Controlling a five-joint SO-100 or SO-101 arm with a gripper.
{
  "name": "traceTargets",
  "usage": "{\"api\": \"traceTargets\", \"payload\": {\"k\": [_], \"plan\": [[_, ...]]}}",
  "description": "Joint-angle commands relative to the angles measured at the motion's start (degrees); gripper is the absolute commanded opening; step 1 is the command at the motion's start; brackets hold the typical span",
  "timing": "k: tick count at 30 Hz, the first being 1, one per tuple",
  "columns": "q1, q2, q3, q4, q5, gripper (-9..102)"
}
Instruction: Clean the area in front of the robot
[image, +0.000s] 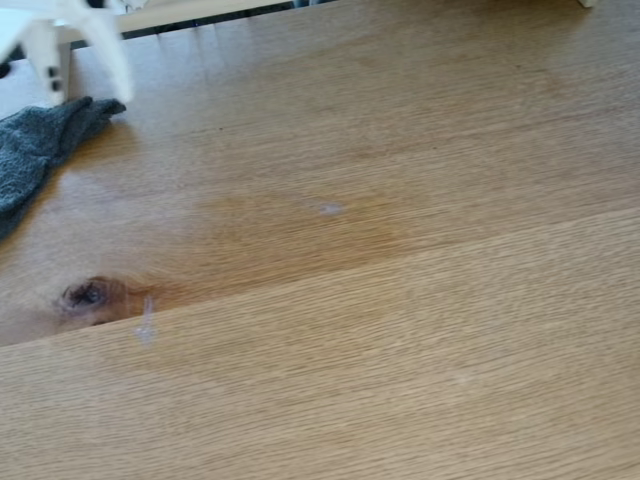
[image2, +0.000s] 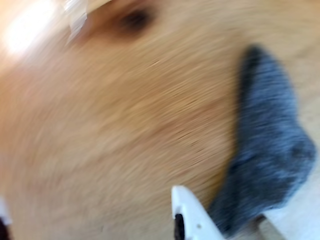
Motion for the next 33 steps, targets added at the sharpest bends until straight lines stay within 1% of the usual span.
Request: {"api": "traceTargets", "payload": {"k": [1, 5, 11, 15, 20, 25, 28, 30, 33], "plan": [[14.6, -12.7, -11.9, -1.9, -2.7, 39], [24.3, -26.5, -13.3, -8.3, -11.3, 40], [29.2, -40.7, -13.9, -14.3, -25.0, 37], [30.8, -46.3, -14.2, -18.4, -31.6, 30], [31.5, -50.7, -14.2, -22.5, -38.0, 16], [29.6, -49.4, -14.2, -23.7, -36.8, 1], [26.3, -44.3, -14.2, -23.6, -32.2, 0], [22.4, -37.9, -14.2, -20.7, -28.8, 0], [13.0, -24.9, -14.2, -12.5, -22.4, 0]]}}
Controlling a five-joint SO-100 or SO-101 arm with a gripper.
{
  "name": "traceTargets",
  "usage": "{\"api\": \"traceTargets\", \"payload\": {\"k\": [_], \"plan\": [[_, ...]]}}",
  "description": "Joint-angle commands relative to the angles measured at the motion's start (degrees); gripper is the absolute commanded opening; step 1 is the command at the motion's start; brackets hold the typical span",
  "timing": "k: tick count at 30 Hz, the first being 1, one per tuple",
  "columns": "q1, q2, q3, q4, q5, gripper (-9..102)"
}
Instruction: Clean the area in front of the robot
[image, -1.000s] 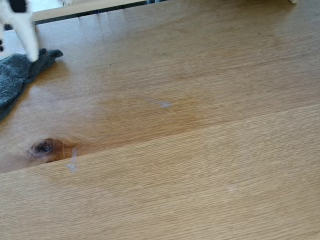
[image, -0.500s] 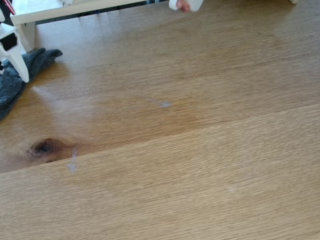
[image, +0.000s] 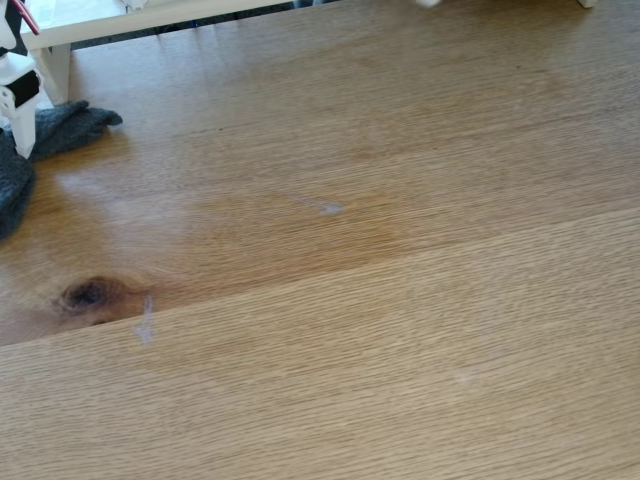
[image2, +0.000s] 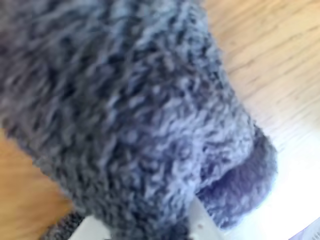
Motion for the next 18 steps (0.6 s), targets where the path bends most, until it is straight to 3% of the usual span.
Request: {"api": "traceTargets", "payload": {"k": [1, 5, 9, 13, 18], "plan": [[-14.3, 21.7, -2.9, 7.6, 7.5, 0], [-38.1, 37.3, -2.0, 18.5, 12.5, 0], [-64.4, 39.9, -2.0, 20.4, 13.7, 0], [-83.1, 35.0, -2.0, 14.5, 14.0, 0], [-90.2, 22.1, -2.8, -0.8, 23.3, 0]]}}
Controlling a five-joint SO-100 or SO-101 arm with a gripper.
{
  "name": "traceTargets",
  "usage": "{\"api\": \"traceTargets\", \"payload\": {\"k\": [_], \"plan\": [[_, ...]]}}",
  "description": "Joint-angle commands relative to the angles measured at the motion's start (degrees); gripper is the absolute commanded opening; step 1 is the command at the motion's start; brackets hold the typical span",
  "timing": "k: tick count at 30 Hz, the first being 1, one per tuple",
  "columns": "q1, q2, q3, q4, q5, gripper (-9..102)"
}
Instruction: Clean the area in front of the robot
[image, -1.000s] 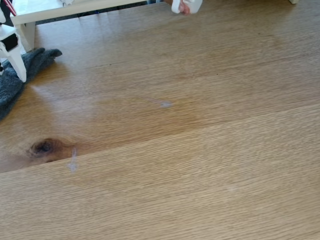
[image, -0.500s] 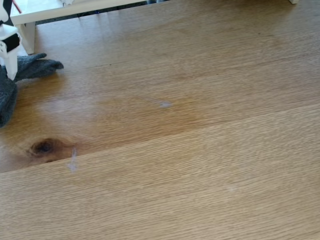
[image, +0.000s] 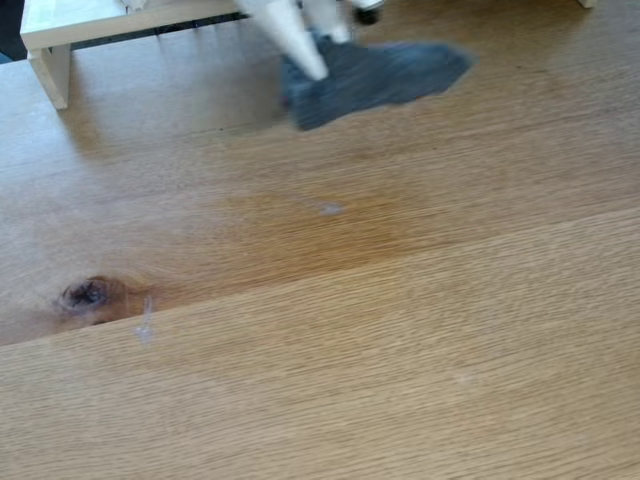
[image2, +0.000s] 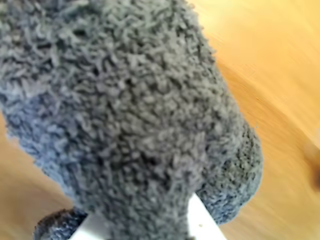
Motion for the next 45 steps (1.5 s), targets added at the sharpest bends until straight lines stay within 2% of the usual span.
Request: {"api": "traceTargets", "payload": {"k": [1, 7, 11, 14, 23, 28, 34, 39, 45], "plan": [[-4.2, -6.7, -2.8, -10.9, 7.2, 0], [-0.1, -23.1, -2.4, -31.6, 11.4, 0], [5.4, -34.7, -2.5, -41.4, 9.3, 0], [9.5, -40.2, -2.5, -45.2, 7.3, 0], [21.8, -45.7, -2.9, -47.6, 3.3, 0], [28.7, -47.2, -2.9, -52.2, -0.2, 0], [37.4, -44.6, -2.9, -47.8, -0.3, 0], [33.7, -42.5, -2.9, -47.7, -2.1, 0], [18.5, -32.9, -3.0, -42.7, -0.9, 0]]}}
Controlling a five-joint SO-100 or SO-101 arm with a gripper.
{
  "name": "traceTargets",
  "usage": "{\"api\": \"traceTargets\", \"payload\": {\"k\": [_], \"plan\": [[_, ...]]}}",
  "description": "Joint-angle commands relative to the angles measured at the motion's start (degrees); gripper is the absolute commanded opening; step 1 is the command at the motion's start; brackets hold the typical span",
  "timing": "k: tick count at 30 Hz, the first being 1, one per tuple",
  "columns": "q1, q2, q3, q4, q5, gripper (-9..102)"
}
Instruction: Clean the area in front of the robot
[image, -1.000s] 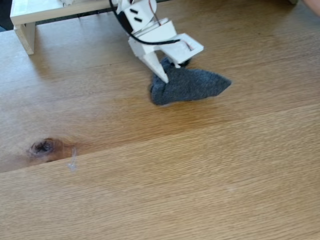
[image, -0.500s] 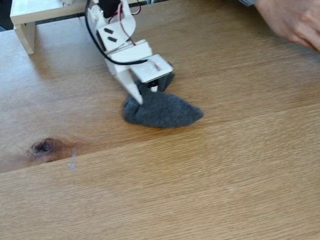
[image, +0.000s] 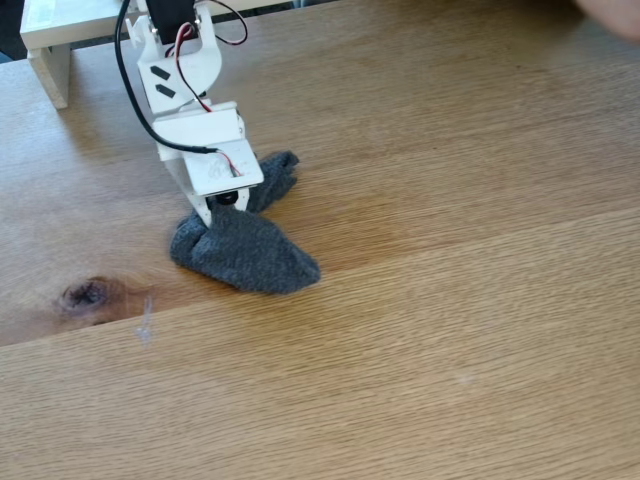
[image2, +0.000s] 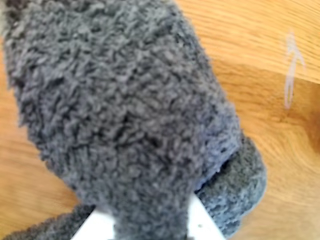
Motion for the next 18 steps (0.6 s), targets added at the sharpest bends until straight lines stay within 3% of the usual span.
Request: {"api": "traceTargets", "payload": {"k": [1, 8, 13, 18], "plan": [[-10.8, 10.5, -1.1, 1.8, 1.2, 0], [-22.3, 17.2, -1.1, 1.8, 4.4, 0], [-25.2, 3.7, -2.5, -13.2, 1.8, 0], [-22.7, -8.1, -10.7, -14.6, -0.4, 0]]}}
